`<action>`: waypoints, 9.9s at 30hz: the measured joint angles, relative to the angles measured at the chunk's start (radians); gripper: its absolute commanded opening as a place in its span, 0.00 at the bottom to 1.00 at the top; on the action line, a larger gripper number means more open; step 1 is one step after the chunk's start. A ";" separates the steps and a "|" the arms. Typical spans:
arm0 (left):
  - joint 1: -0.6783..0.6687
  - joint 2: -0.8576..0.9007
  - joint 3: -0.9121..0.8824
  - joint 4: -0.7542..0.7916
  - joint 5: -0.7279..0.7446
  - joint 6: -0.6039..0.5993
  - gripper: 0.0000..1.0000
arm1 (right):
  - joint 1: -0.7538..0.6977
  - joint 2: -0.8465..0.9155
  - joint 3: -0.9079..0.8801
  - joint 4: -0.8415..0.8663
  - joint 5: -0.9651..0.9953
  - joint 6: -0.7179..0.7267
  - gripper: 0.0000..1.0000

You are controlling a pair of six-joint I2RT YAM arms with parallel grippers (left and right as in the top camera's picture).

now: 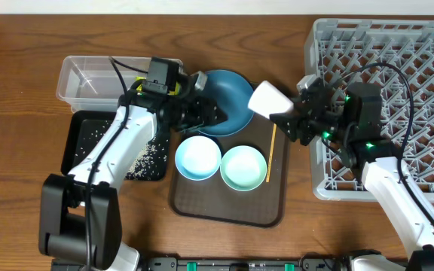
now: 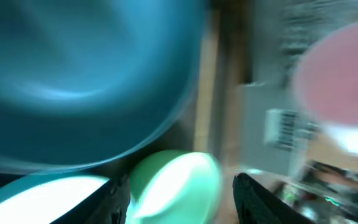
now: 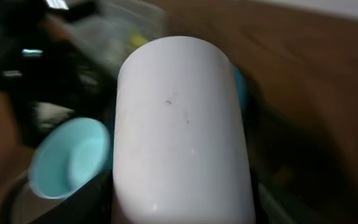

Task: Sort waste into correct bins and load items into the dishwasher rack
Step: 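Place the pink cup upside down in the dish rack with the right gripper, then reach right gripper to the mint bowl and grasp its rim, then carry the mint bowl with the right gripper and set it in the rack, then move the right gripper back toward the brown tray, then grasp the rim of the light blue bowl on the brown tray with the right gripper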

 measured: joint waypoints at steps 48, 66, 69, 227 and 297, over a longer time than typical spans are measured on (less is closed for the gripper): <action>0.001 -0.299 0.000 -0.166 -0.563 0.063 0.58 | -0.850 0.327 0.698 -1.025 0.717 0.240 0.01; 0.001 -0.299 0.000 -0.166 -0.563 0.063 0.58 | -0.851 0.414 0.726 -0.981 0.633 0.247 0.99; 0.001 -0.299 0.000 -0.166 -0.563 0.063 0.58 | -0.851 0.382 0.744 -0.970 0.592 0.246 0.95; 0.001 -0.299 0.000 -0.226 -0.582 0.066 0.64 | -0.411 0.280 0.540 -0.205 0.967 -0.312 0.67; 0.014 -0.299 0.000 -0.365 -0.850 -0.122 0.64 | 0.500 0.415 0.516 -0.719 0.758 0.444 0.01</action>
